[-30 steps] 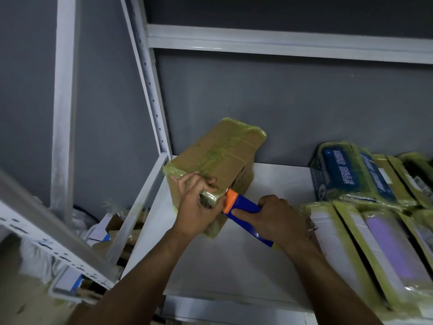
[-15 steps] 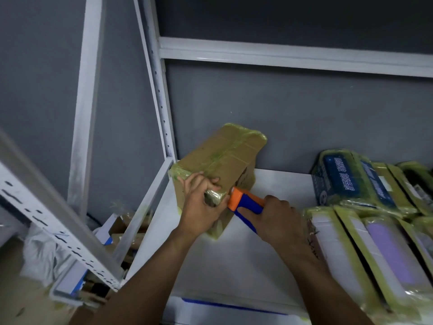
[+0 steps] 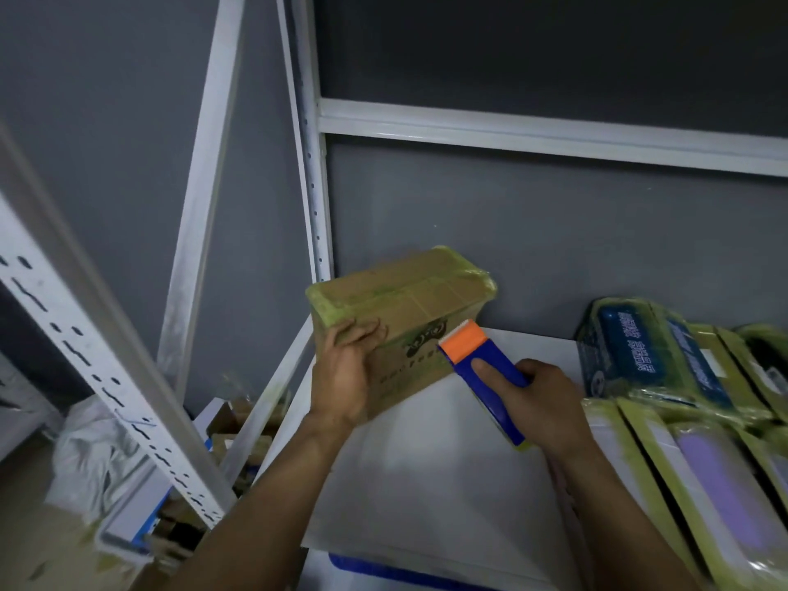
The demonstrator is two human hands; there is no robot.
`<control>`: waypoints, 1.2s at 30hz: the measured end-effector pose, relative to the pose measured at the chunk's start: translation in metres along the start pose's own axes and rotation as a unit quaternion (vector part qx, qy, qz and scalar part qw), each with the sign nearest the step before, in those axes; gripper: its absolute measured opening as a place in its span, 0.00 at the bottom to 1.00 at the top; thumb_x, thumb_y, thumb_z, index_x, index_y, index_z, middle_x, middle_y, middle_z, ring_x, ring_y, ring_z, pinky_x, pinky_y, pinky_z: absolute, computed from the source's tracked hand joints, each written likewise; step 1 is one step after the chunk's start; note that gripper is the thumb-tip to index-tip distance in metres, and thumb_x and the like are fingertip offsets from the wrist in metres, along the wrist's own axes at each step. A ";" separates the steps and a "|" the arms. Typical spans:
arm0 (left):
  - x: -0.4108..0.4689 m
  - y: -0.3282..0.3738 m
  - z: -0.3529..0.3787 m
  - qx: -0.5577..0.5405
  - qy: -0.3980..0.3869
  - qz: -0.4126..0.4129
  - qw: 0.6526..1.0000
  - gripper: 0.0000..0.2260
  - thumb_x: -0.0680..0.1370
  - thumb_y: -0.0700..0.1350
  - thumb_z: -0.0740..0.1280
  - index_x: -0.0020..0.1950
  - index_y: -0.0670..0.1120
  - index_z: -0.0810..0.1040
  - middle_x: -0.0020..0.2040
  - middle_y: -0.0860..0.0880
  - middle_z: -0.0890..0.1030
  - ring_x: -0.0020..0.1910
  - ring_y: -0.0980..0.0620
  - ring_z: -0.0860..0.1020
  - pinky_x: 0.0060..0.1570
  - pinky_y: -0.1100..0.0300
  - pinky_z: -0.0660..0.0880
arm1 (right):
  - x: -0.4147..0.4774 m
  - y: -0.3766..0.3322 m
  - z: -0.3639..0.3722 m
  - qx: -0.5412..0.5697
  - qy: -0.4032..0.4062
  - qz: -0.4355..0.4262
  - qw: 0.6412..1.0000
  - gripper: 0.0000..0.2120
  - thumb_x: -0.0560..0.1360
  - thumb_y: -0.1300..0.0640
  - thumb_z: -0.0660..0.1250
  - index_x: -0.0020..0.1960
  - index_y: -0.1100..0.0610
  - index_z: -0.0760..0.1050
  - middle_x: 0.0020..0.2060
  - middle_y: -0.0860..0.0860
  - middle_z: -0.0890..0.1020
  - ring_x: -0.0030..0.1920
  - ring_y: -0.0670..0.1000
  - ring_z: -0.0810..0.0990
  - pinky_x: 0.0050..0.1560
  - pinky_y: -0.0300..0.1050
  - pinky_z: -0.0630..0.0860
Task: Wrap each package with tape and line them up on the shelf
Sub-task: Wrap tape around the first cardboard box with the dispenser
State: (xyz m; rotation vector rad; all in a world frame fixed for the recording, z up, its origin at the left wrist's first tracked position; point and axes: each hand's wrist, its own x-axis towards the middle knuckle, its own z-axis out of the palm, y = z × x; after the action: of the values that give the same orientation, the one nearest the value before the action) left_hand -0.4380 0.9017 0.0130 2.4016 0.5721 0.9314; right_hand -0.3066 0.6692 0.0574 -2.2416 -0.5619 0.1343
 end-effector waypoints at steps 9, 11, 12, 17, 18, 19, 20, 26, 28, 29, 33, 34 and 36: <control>0.008 -0.045 -0.035 0.008 -0.025 0.013 1.000 0.21 0.77 0.28 0.66 0.66 0.46 0.80 0.69 0.55 0.76 0.73 0.54 0.69 0.80 0.56 0.44 | 0.003 -0.007 -0.005 0.061 -0.047 0.009 0.997 0.34 0.68 0.26 0.70 0.38 0.60 0.79 0.29 0.51 0.83 0.28 0.49 0.82 0.35 0.45 0.75; 0.013 -0.030 -0.035 0.047 0.030 -0.065 0.996 0.24 0.75 0.29 0.66 0.64 0.52 0.79 0.70 0.54 0.75 0.76 0.51 0.64 0.73 0.53 0.24 | 0.002 -0.009 -0.005 0.079 -0.061 0.016 0.995 0.33 0.67 0.26 0.69 0.37 0.59 0.79 0.29 0.51 0.83 0.28 0.49 0.82 0.35 0.44 0.75; 0.015 -0.019 -0.034 0.074 0.030 -0.075 0.994 0.25 0.74 0.30 0.66 0.67 0.53 0.77 0.71 0.53 0.74 0.77 0.51 0.62 0.70 0.50 0.20 | 0.002 -0.010 -0.006 0.088 -0.064 0.018 0.994 0.33 0.66 0.26 0.69 0.36 0.58 0.78 0.28 0.50 0.83 0.28 0.48 0.82 0.35 0.44 0.74; 0.022 0.029 -0.001 0.191 -0.094 0.023 0.977 0.38 0.73 0.39 0.67 0.80 0.61 0.60 0.80 0.58 0.61 0.81 0.50 0.53 0.60 0.40 0.13 | 0.000 -0.010 -0.016 0.130 -0.051 0.034 0.990 0.34 0.66 0.26 0.68 0.37 0.60 0.79 0.28 0.52 0.83 0.29 0.52 0.82 0.33 0.42 0.74; 0.024 0.036 0.009 0.191 -0.111 0.026 0.975 0.38 0.76 0.39 0.66 0.81 0.62 0.56 0.82 0.59 0.57 0.82 0.50 0.51 0.59 0.40 0.13 | -0.001 -0.009 -0.020 0.138 -0.045 0.036 0.989 0.32 0.66 0.27 0.68 0.35 0.59 0.78 0.27 0.51 0.82 0.27 0.49 0.81 0.30 0.39 0.72; 0.027 0.042 0.018 0.196 -0.130 0.020 0.972 0.37 0.78 0.38 0.64 0.81 0.63 0.54 0.82 0.58 0.54 0.82 0.49 0.49 0.61 0.39 0.14 | -0.003 -0.010 -0.024 0.147 -0.039 0.036 0.988 0.30 0.66 0.28 0.68 0.34 0.57 0.77 0.26 0.50 0.81 0.25 0.47 0.79 0.27 0.35 0.70; 0.031 0.046 0.022 0.202 -0.147 0.007 0.968 0.36 0.80 0.37 0.62 0.81 0.63 0.54 0.83 0.58 0.53 0.82 0.48 0.48 0.64 0.37 0.18 | -0.004 -0.010 -0.028 0.157 -0.033 0.036 0.986 0.29 0.66 0.29 0.69 0.32 0.56 0.76 0.24 0.50 0.80 0.23 0.46 0.78 0.25 0.33 0.69; 0.048 0.036 0.013 0.169 -0.198 0.042 0.965 0.26 0.83 0.40 0.61 0.76 0.64 0.67 0.78 0.62 0.64 0.81 0.47 0.56 0.76 0.37 0.36 | -0.012 -0.008 -0.047 0.206 -0.032 0.037 0.977 0.27 0.66 0.33 0.72 0.32 0.58 0.77 0.24 0.52 0.80 0.23 0.47 0.77 0.24 0.33 0.69; 0.048 0.017 0.006 0.129 -0.215 0.097 0.963 0.23 0.83 0.42 0.62 0.73 0.65 0.69 0.75 0.66 0.65 0.81 0.48 0.56 0.78 0.43 0.35 | -0.013 -0.007 -0.050 0.200 -0.038 0.040 0.978 0.27 0.65 0.32 0.72 0.32 0.58 0.77 0.25 0.52 0.80 0.24 0.48 0.77 0.24 0.34 0.68; 0.048 0.009 0.000 0.090 -0.217 0.111 0.966 0.22 0.83 0.41 0.63 0.72 0.64 0.71 0.73 0.67 0.66 0.81 0.49 0.57 0.78 0.45 0.34 | -0.014 -0.008 -0.050 0.197 -0.041 0.039 0.979 0.27 0.64 0.31 0.72 0.31 0.57 0.77 0.24 0.52 0.79 0.23 0.48 0.77 0.24 0.34 0.68; 0.044 -0.012 -0.019 0.032 -0.136 0.107 0.984 0.20 0.78 0.35 0.69 0.65 0.55 0.81 0.67 0.62 0.77 0.77 0.53 0.67 0.74 0.44 0.25 | -0.016 -0.013 -0.046 0.180 -0.048 0.027 0.982 0.27 0.64 0.31 0.72 0.30 0.56 0.75 0.23 0.51 0.78 0.22 0.47 0.76 0.23 0.32 0.67; 0.042 -0.009 -0.021 0.087 -0.092 0.092 0.988 0.22 0.76 0.33 0.70 0.63 0.55 0.83 0.66 0.61 0.79 0.75 0.53 0.69 0.73 0.41 0.25 | -0.015 -0.014 -0.044 0.177 -0.044 0.028 0.983 0.28 0.64 0.30 0.71 0.30 0.56 0.75 0.23 0.51 0.78 0.22 0.46 0.76 0.23 0.32 0.67; 0.035 0.006 -0.015 0.187 -0.001 0.026 0.982 0.20 0.74 0.36 0.69 0.61 0.57 0.83 0.65 0.59 0.81 0.75 0.51 0.69 0.72 0.34 0.30 | -0.013 -0.015 -0.040 0.164 -0.038 0.033 0.985 0.30 0.62 0.28 0.71 0.31 0.57 0.75 0.24 0.51 0.79 0.23 0.46 0.77 0.25 0.34 0.69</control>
State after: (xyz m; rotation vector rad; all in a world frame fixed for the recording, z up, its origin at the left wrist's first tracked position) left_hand -0.4239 0.9203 0.0435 2.7613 0.7431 0.9072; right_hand -0.3124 0.6448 0.0941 -1.9409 -0.4694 0.3228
